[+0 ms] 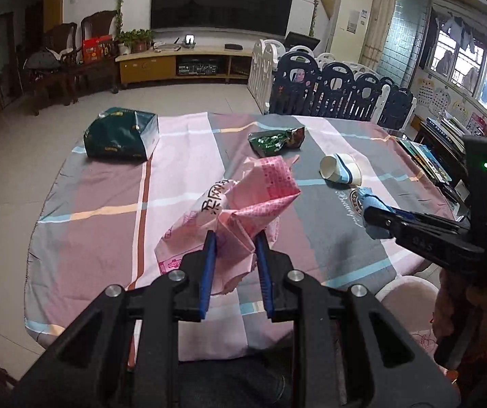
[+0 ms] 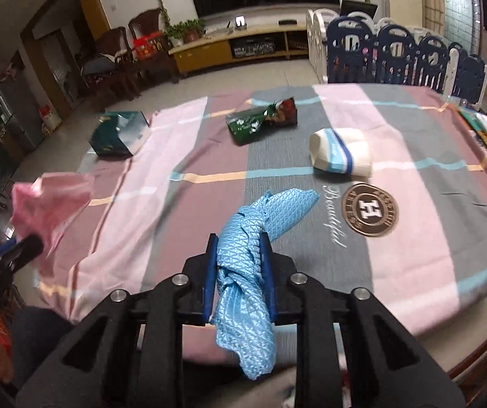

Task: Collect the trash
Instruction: 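Lift the pink bag and blue cloth and carry them toward the wastebasket, then open the left tool dropping the pink bag while the right tool drops the blue cloth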

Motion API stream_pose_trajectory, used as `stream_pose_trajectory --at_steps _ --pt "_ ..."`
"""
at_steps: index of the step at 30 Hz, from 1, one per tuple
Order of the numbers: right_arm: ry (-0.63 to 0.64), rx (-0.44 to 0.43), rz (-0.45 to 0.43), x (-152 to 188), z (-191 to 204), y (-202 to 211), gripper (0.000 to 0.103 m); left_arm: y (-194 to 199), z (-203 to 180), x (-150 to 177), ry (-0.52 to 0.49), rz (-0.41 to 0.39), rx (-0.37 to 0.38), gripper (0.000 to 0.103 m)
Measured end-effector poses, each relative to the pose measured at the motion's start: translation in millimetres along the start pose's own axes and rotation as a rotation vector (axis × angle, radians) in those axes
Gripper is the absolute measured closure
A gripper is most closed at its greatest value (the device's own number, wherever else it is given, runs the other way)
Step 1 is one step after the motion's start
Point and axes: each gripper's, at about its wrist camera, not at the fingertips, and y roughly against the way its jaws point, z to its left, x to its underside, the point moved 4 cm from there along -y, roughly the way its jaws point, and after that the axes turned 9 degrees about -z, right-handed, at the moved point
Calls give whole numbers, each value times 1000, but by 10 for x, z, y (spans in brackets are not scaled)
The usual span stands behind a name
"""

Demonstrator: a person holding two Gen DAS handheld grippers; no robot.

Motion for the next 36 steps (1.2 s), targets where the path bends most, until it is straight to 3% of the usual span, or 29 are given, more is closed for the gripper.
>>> stream_pose_trajectory --at_steps 7,13,25,28,34,36 --pt "3 48 -112 90 -52 978 79 583 -289 -184 -66 -104 10 79" --pt "-13 59 -172 167 -187 1573 79 921 -598 -253 -109 -150 42 79" --pt "-30 73 -244 474 -428 2474 79 1422 -1429 -116 -219 -157 187 79" --pt "-82 54 -228 609 -577 2537 79 1486 -1623 -58 -252 -150 215 79" --pt "-143 48 -93 1024 -722 2221 78 1581 -1869 -2 -302 -155 244 79" --pt "-148 91 -45 1108 -765 2118 66 1563 -1908 14 -315 -150 252 79"
